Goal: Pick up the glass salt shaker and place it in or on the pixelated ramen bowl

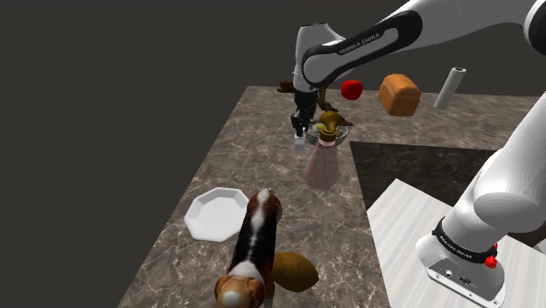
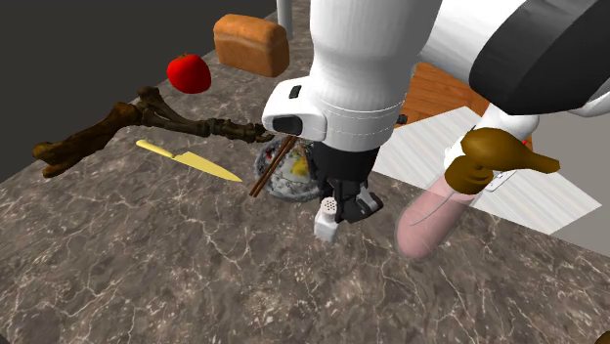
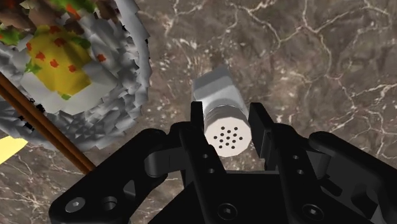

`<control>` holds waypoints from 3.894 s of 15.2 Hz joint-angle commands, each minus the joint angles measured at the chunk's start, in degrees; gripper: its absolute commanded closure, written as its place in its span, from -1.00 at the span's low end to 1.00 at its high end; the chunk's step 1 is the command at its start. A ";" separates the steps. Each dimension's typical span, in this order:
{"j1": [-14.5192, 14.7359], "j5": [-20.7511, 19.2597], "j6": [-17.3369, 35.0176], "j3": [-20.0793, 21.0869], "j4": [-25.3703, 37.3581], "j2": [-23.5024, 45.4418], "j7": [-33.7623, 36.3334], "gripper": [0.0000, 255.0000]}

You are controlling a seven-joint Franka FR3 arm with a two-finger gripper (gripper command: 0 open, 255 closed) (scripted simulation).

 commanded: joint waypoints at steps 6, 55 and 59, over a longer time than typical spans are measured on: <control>-0.03 0.19 -5.22 -0.03 3.30 -1.91 -0.08 1.00; -7.40 -0.01 -8.78 -8.80 3.83 -4.71 -16.08 1.00; -7.40 0.01 -7.60 -8.80 2.92 -4.45 -16.11 1.00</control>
